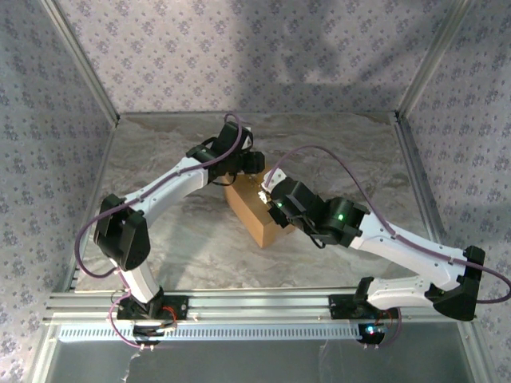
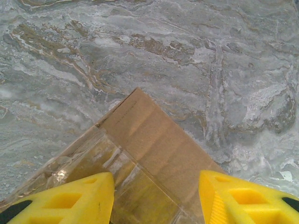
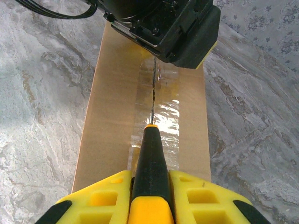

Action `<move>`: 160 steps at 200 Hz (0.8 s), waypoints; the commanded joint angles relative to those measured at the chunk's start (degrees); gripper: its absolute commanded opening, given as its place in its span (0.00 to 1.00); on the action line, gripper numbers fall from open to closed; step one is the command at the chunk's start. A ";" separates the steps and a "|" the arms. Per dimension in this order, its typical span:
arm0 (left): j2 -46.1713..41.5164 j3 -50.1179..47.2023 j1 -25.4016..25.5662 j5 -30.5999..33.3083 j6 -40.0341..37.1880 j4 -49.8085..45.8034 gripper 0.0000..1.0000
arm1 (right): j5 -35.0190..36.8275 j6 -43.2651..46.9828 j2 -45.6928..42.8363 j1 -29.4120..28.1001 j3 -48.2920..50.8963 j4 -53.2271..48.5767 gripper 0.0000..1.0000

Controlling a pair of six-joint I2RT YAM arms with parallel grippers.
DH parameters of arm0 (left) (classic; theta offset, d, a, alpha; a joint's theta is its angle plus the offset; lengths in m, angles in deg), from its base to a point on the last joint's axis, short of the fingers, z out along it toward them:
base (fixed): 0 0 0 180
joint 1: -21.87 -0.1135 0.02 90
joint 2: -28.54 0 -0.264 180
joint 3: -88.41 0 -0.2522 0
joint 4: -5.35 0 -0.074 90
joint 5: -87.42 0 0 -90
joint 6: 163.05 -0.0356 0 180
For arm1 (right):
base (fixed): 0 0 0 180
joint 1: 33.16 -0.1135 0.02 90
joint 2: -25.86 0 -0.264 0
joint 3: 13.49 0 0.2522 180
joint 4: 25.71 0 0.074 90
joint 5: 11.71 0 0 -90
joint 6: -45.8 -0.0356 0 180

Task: Unpack the express box

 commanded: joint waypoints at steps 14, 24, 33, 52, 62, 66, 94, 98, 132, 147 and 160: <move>2.19 1.03 -0.35 3.87 0.33 -3.01 0.52 | 1.60 -1.15 -1.87 -0.95 -1.04 -2.73 0.00; 2.37 1.03 -0.42 4.33 0.63 -3.26 0.52 | 1.75 -0.99 -1.93 -1.04 -1.04 -2.82 0.00; 2.47 0.99 -0.49 4.50 0.99 -3.21 0.52 | 1.99 -1.12 -1.98 -1.13 -1.15 -2.92 0.00; 2.73 0.99 -0.74 4.53 1.32 -3.32 0.52 | 2.08 -1.37 -2.29 -1.39 -1.11 -3.17 0.00; 2.90 0.99 -0.86 4.73 1.33 -3.47 0.52 | 2.21 -1.43 -2.46 -1.52 -1.12 -3.24 0.00; 2.91 1.05 -0.89 4.83 1.47 -3.53 0.52 | 2.28 -1.36 -2.56 -1.57 -1.18 -3.27 0.00; 2.75 0.81 -1.28 5.09 2.24 -3.56 0.52 | 2.73 -1.69 -2.86 -1.66 -0.95 -3.63 0.00; 2.73 0.79 -1.34 5.10 2.22 -3.57 0.52 | 2.74 -1.76 -2.92 -1.58 -0.95 -3.67 0.00; 2.43 0.35 -1.65 5.44 2.78 -3.63 0.52 | 2.77 -1.96 -3.06 -1.83 -0.79 -4.23 0.00; 2.07 0.20 -1.74 5.58 2.79 -3.36 0.52 | 2.78 -2.21 -2.99 -1.78 -0.64 -4.32 0.00; 1.94 0.20 -1.85 5.77 2.62 -3.36 0.52 | 2.69 -2.30 -2.99 -1.83 -0.13 -4.16 0.00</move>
